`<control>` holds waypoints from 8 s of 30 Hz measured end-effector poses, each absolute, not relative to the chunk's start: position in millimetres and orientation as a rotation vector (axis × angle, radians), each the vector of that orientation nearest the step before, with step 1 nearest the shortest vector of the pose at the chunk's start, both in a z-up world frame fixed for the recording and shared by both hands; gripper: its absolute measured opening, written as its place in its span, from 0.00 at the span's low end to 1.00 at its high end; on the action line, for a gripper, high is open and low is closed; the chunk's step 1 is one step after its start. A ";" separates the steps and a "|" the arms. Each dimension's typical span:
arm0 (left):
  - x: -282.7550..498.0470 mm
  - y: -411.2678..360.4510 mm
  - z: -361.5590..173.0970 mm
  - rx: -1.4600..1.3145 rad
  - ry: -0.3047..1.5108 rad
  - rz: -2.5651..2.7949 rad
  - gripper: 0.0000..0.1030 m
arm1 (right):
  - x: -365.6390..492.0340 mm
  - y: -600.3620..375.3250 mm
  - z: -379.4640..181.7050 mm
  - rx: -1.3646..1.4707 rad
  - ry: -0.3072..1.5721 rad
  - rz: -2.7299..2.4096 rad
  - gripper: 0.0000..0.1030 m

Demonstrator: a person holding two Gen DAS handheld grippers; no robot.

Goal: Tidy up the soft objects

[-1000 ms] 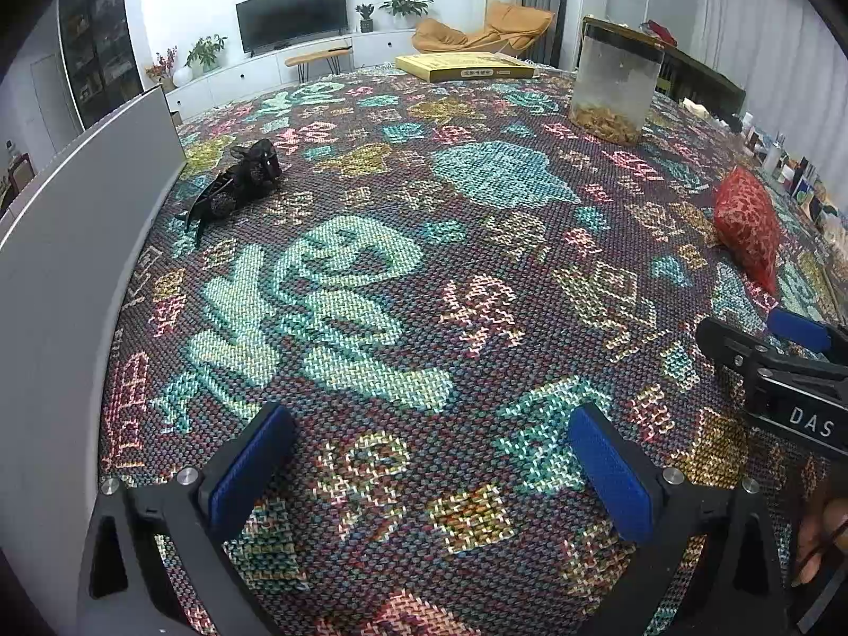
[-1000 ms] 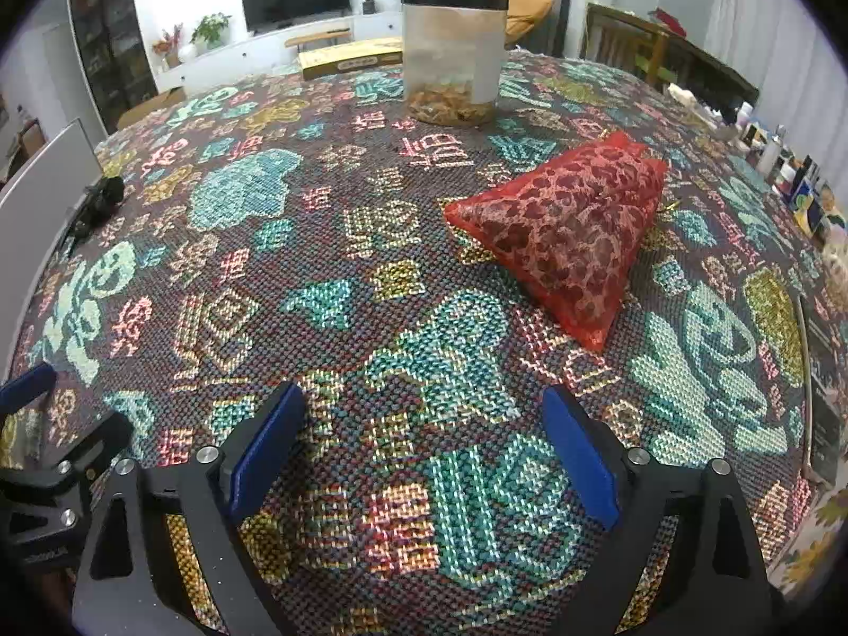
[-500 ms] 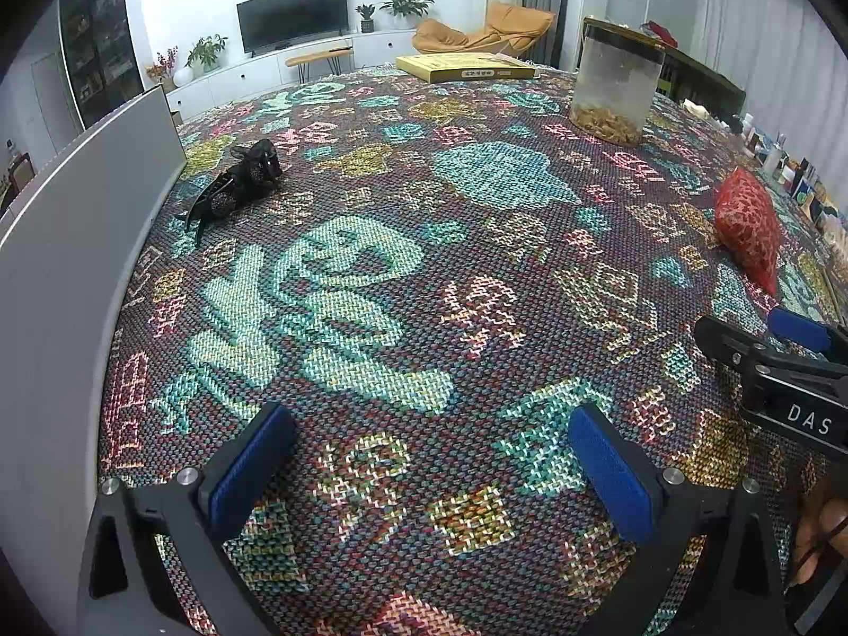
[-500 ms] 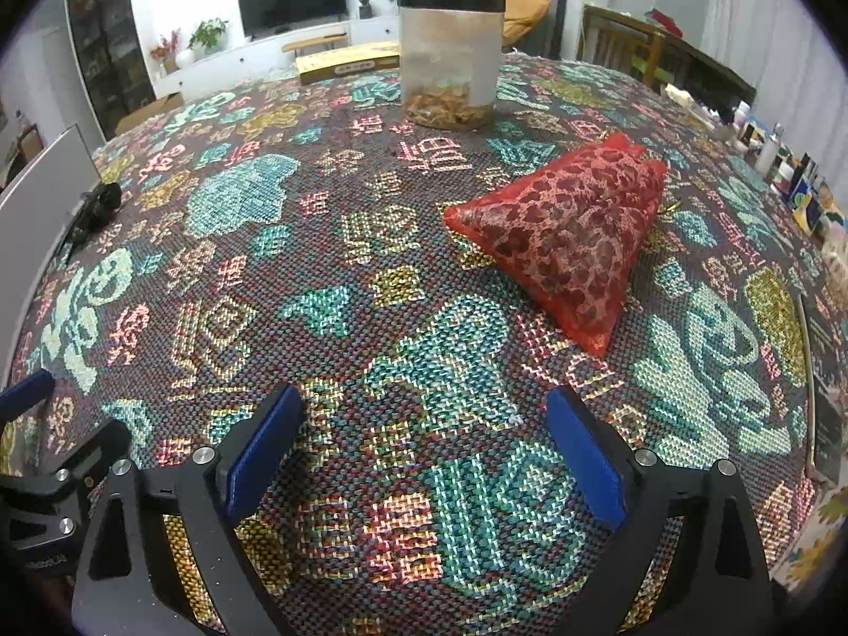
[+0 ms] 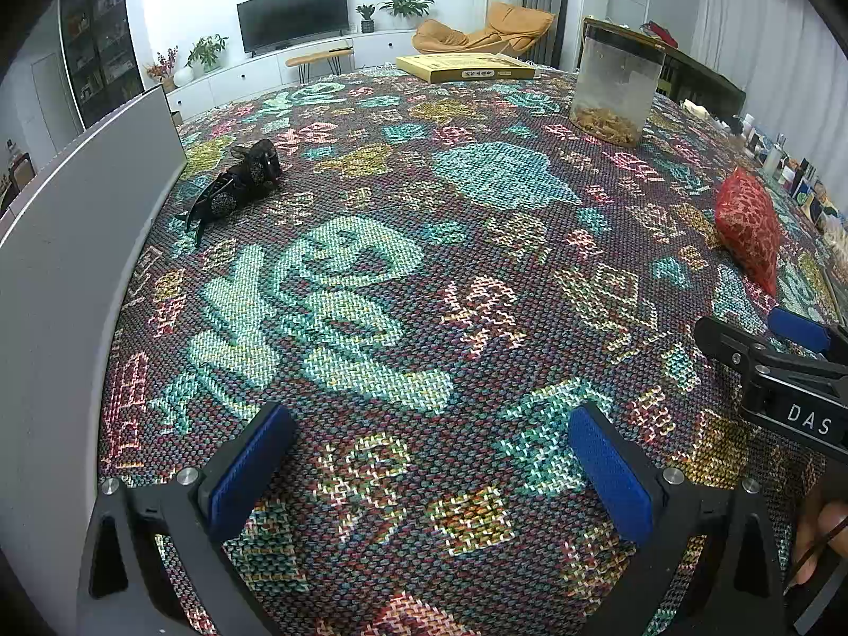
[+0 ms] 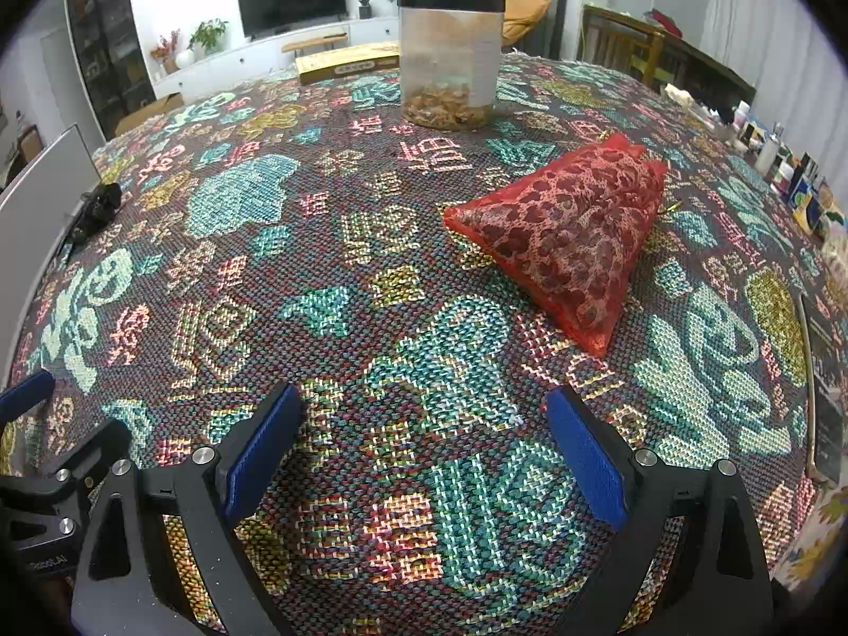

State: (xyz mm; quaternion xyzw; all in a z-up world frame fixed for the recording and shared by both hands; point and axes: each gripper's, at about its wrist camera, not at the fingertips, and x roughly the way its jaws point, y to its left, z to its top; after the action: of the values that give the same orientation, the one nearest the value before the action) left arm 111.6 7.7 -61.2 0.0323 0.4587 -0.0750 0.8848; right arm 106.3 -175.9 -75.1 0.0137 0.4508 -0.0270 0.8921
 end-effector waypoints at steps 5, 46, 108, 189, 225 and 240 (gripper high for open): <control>111.8 7.7 -61.1 0.067 0.954 -0.156 1.00 | 106.3 -175.9 -75.1 0.029 0.935 -0.056 0.93; 111.5 7.8 -61.2 0.067 0.952 -0.155 1.00 | 106.4 -176.0 -75.5 0.030 0.934 -0.058 0.93; 259.5 62.8 -48.8 -0.120 1.142 -0.143 0.56 | 106.8 -175.5 -75.8 0.033 0.932 -0.059 0.94; 191.2 -4.8 -67.7 0.067 0.945 -0.163 1.00 | 107.6 -174.8 -76.7 0.032 0.929 -0.059 0.94; 191.0 -7.0 -67.4 0.072 0.946 -0.157 1.00 | 107.8 -174.7 -76.8 0.032 0.928 -0.061 0.94; 191.1 -6.8 -67.6 0.071 0.945 -0.158 1.00 | 107.5 -174.7 -76.8 0.032 0.927 -0.062 0.94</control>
State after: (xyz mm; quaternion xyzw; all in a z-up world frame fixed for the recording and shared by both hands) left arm 191.1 -6.8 -67.6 0.0344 0.4546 -0.0758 0.8868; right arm 107.5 -174.7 -76.8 0.0156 0.4471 -0.0297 0.8938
